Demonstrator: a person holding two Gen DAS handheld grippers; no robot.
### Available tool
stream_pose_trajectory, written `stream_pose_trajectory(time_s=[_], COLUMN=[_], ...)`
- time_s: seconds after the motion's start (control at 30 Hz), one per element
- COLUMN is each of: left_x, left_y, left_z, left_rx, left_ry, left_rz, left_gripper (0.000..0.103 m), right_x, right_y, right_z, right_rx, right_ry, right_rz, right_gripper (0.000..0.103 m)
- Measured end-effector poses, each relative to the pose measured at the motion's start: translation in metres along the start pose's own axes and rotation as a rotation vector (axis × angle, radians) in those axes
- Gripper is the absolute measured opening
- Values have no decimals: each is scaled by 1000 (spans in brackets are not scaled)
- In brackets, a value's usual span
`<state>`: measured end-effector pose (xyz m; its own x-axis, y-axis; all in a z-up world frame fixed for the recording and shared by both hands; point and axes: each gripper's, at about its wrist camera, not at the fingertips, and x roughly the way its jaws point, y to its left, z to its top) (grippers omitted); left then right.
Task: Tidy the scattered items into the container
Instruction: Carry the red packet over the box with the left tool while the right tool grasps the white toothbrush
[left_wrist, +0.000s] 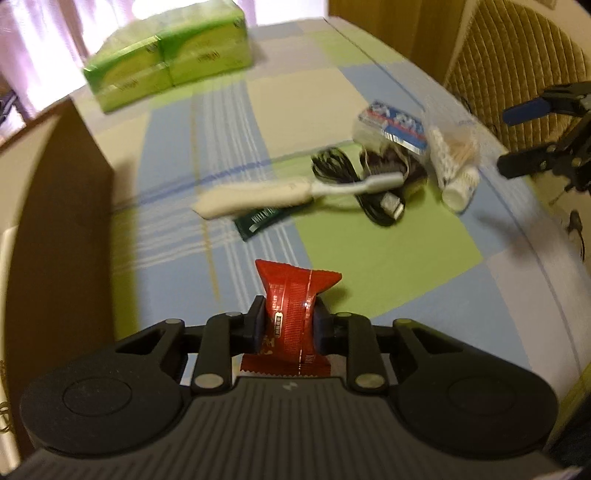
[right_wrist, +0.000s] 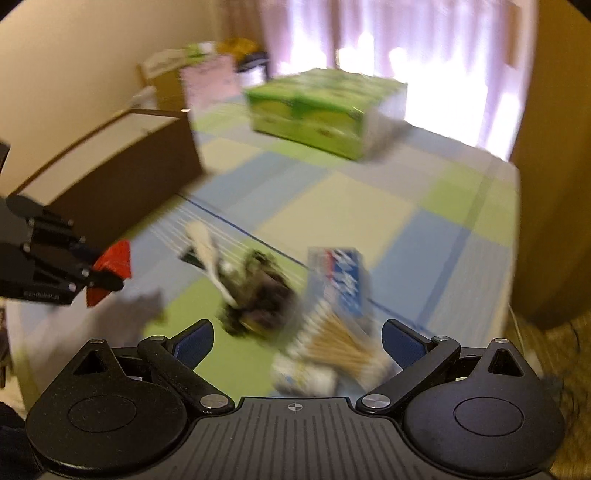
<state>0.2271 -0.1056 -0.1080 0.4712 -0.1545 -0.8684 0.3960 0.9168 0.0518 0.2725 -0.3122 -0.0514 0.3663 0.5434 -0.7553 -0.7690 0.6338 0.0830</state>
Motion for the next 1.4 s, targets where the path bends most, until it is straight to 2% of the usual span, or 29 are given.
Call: stream_pose_trajectory(time_s=[0.2,0.23,0.27,0.3,0.43,0.47,0.5,0.53,0.6,0.93,1.0,1.23,1.27,1.3,1.4], left_x=[-56,-66,-76,-84,-114,-121,-125,-130,-137,-145,-143,-136,-135,-133,-132], left_y=[17,22,27,32,54,59,64,70,81,150,161,186,189,192,199], left_z=[9,9,9,8,1,-1,-3,-5,-8,-31,-36,-51,-52,-53,-56], left_rx=[-70,-83,-98,-110,-164,-178,-185,-195,-217,-309,-322,-334,-334,-334,-327], left_ry=[-83,-98,-112,-122,-148,-154,-159,-163,-166,-128,-113,-74,-71,-68,-65], left_rz=[75,85,96,105,140,149,152,156,174,271,274,266,263,259,249], left_gripper=[21,21,21,21,21,21,21,21,21,21,21,21,21,21,21], right_x=[26,31,37,44,71,77,84,91,106,159,169,192,193,194,191], right_y=[36,41,44,45,55,56,58,60,62,80,81,87,89,92,96], right_z=[25,28,32,34,44,47,49,51,56,68,70,75,75,76,78], right_rx=[-134,-145,-150,-147,-161,-163,-165,-166,-162,-138,-120,-100,-109,-118,-119], right_ry=[-22,-24,-18,-6,13,18,25,35,54,102,113,139,139,140,134], right_rz=[86,98,123,140,145,152,154,161,157,143,135,97,88,76,72], right_gripper=[101,94,76,71,71,68,58,55,53,53,38,38,35,26,25])
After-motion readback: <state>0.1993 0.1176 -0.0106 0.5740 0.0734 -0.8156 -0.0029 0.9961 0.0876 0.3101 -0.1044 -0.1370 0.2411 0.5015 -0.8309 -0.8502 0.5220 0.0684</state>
